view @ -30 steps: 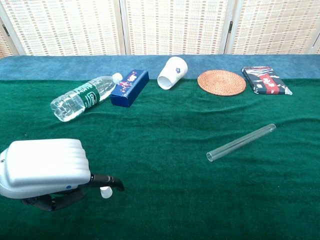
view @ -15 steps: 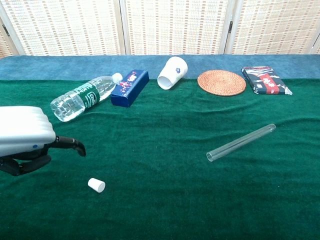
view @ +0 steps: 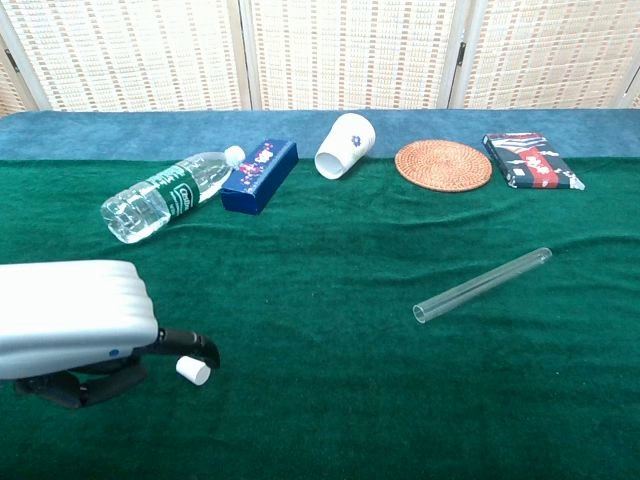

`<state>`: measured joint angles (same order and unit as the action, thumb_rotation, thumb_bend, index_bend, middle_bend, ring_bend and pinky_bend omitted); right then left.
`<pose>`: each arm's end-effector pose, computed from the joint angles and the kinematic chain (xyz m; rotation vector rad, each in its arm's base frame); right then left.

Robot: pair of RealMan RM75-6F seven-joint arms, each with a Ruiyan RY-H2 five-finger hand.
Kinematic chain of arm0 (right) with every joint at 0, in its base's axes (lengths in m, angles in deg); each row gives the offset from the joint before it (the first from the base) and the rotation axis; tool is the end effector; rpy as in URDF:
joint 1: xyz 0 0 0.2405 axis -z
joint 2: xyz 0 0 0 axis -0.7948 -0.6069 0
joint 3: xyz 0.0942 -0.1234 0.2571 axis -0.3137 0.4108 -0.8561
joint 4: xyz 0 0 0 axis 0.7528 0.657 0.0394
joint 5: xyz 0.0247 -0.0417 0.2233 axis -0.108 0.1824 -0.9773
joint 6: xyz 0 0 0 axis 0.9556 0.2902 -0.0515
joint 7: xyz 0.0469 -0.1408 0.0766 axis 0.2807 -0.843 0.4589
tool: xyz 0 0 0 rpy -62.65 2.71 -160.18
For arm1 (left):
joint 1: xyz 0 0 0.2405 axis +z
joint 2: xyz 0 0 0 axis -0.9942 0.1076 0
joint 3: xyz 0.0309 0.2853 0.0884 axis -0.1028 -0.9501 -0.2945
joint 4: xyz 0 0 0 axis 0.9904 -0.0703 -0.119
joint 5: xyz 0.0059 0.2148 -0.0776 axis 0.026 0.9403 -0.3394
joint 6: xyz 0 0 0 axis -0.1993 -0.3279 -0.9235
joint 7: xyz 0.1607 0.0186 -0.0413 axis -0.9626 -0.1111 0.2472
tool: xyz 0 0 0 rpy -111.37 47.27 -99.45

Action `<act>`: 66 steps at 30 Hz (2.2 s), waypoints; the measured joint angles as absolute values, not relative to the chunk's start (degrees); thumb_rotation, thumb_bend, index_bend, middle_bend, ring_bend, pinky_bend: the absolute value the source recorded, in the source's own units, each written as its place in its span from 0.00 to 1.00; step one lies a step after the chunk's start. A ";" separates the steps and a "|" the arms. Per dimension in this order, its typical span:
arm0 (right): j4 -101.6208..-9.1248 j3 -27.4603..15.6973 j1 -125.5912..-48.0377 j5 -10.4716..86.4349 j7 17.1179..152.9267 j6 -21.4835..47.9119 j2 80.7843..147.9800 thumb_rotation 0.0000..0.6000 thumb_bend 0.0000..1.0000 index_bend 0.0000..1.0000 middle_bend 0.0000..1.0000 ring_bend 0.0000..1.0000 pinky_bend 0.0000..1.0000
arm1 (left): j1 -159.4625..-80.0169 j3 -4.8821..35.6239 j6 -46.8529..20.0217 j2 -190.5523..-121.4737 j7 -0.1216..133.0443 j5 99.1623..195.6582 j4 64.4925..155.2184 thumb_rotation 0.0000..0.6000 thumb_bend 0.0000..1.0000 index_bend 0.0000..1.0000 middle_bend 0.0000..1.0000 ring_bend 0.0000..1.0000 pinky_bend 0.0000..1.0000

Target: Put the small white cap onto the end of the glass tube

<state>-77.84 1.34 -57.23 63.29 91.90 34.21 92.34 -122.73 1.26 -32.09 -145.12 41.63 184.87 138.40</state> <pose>-0.3394 -0.2067 0.1698 1.3567 -1.0235 1.0551 -0.1901 0.2599 -0.0229 -2.5674 -0.3687 -0.6837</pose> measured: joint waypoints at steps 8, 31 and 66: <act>-77.14 1.31 -57.30 63.21 92.67 34.01 92.48 1.00 0.55 0.04 0.14 0.13 0.05 | -123.13 1.05 -33.32 -147.01 40.30 183.15 137.90 1.00 0.74 0.22 0.99 0.86 0.80; -76.76 1.16 -57.30 63.25 93.23 34.13 92.60 1.00 0.55 0.05 0.14 0.13 0.05 | -121.72 -0.22 -30.85 -142.54 42.22 179.15 137.90 1.00 0.74 0.22 0.99 0.86 0.80; -76.53 1.48 -56.82 64.13 94.00 35.13 92.64 1.00 0.55 0.04 0.15 0.13 0.05 | -120.38 1.02 -22.09 -145.20 49.11 185.12 134.16 1.00 0.37 0.37 0.99 0.84 0.80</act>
